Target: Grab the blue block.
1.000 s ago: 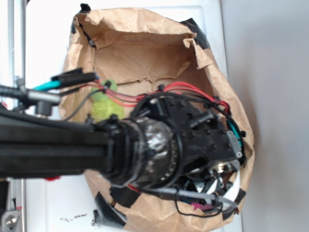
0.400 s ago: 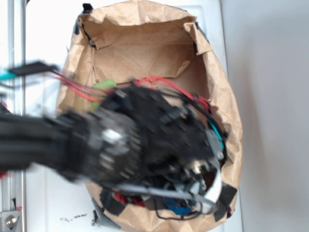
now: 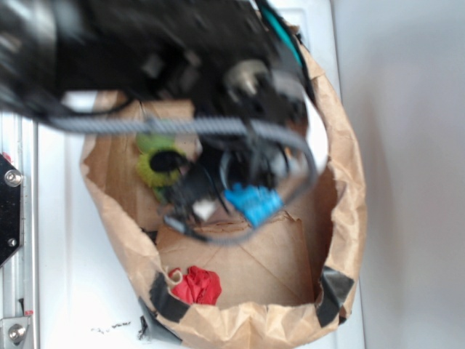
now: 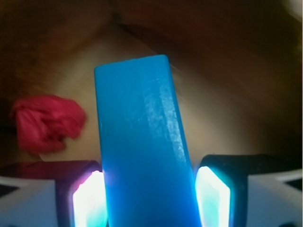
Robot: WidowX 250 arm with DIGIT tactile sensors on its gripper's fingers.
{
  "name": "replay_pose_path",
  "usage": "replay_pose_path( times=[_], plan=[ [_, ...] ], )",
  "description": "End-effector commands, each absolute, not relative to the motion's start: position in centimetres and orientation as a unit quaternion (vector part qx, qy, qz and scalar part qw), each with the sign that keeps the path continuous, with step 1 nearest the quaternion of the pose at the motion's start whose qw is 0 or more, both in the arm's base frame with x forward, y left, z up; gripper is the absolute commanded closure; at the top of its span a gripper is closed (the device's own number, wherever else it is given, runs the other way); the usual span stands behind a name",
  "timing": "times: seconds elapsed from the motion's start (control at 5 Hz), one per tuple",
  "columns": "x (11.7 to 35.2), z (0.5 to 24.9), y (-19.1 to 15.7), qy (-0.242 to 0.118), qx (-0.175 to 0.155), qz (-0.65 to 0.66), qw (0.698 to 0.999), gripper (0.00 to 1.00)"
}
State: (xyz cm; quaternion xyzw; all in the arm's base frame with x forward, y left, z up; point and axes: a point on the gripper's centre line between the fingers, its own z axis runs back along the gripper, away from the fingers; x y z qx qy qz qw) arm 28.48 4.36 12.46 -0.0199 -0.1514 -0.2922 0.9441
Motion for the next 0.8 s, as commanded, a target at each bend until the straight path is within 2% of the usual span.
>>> replay_pose_path(
  times=[0.0, 0.2, 0.4, 0.6],
  plan=[
    [27.1, 19.9, 6.3, -0.126, 0.082, -0.062, 0.987, 1.0],
    [26.9, 20.5, 4.7, -0.106, 0.11, 0.059, 0.987, 1.0],
    [27.1, 21.1, 3.2, -0.101, 0.104, 0.097, 0.985, 1.0],
    [27.0, 21.1, 1.8, -0.102, 0.083, 0.098, 0.987, 1.0]
  ],
)
